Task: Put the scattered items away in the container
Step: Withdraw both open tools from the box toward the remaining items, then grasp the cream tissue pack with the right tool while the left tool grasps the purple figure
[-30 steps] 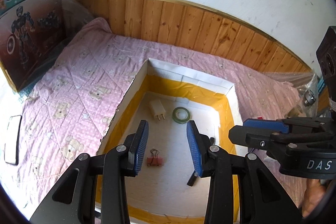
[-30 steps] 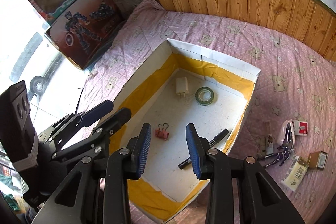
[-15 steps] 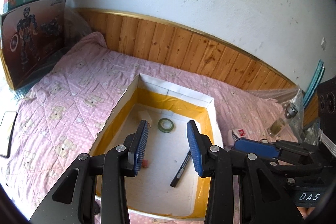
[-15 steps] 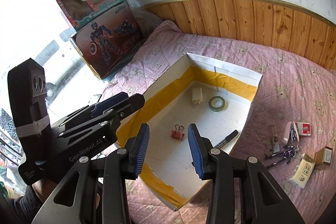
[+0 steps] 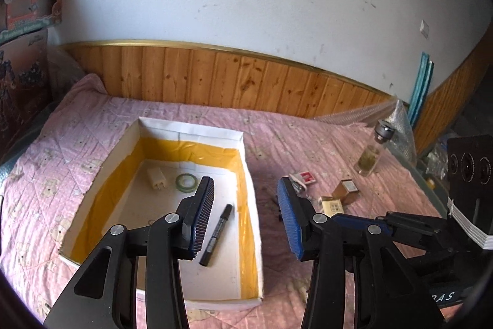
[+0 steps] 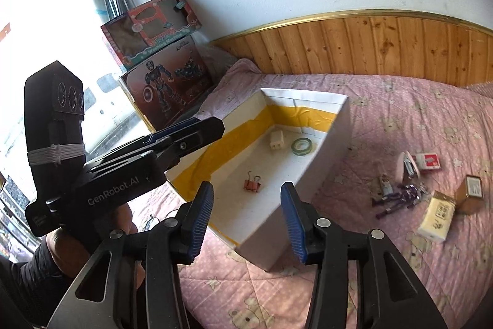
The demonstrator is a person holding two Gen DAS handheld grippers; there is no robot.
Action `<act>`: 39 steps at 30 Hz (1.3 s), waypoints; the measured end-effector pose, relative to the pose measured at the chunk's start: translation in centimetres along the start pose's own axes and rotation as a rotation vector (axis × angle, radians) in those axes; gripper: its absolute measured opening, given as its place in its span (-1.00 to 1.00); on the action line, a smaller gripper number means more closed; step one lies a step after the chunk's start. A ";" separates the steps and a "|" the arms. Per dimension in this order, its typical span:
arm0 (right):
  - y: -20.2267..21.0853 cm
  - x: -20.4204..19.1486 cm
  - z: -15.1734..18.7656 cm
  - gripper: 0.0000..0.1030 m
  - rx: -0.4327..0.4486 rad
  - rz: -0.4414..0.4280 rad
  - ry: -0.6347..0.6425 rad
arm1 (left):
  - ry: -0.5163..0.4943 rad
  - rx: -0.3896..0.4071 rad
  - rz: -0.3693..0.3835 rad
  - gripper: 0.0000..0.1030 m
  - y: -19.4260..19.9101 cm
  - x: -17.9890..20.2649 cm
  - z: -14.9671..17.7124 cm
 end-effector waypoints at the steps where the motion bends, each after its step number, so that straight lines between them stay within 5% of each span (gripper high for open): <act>1: 0.3 0.4 0.4 -0.07 0.002 0.005 -0.010 | -0.011 -0.011 0.012 -0.09 -0.2 0.6 0.4; 10: 2.0 7.0 4.9 -0.05 0.010 0.107 -0.175 | -0.076 -0.146 0.086 0.01 -3.3 5.5 4.3; 16: 1.9 13.6 8.2 -0.05 -0.051 0.264 -0.310 | -0.117 -0.262 0.114 0.02 -6.8 9.1 7.5; 19: 1.7 17.0 9.5 0.11 -0.089 0.361 -0.365 | -0.102 -0.305 0.107 0.02 -9.4 10.0 8.2; 25: -0.3 22.0 10.9 0.34 -0.160 0.479 -0.389 | 0.006 -0.379 0.050 0.02 -16.4 9.2 9.1; 34: -4.1 26.0 13.3 0.33 -0.313 0.482 -0.325 | 0.216 -0.469 -0.045 0.02 -24.6 5.0 12.3; 36: -3.0 26.8 13.7 0.33 -0.338 0.528 -0.336 | 0.201 -0.466 -0.020 0.12 -24.5 5.7 12.6; 39: -1.0 28.3 14.2 0.32 -0.378 0.634 -0.336 | 0.147 -0.624 0.182 0.12 -23.6 10.1 14.6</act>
Point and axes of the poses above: each gripper's, at about its wrist camera, not at the fingertips, and y roughly against the way its jaws point, x to its right, z to its underside, the point moved 7 cm from there along -y, roughly the way its jaws point, and after that the axes turned 11 degrees about y, right-handed, at the moved point
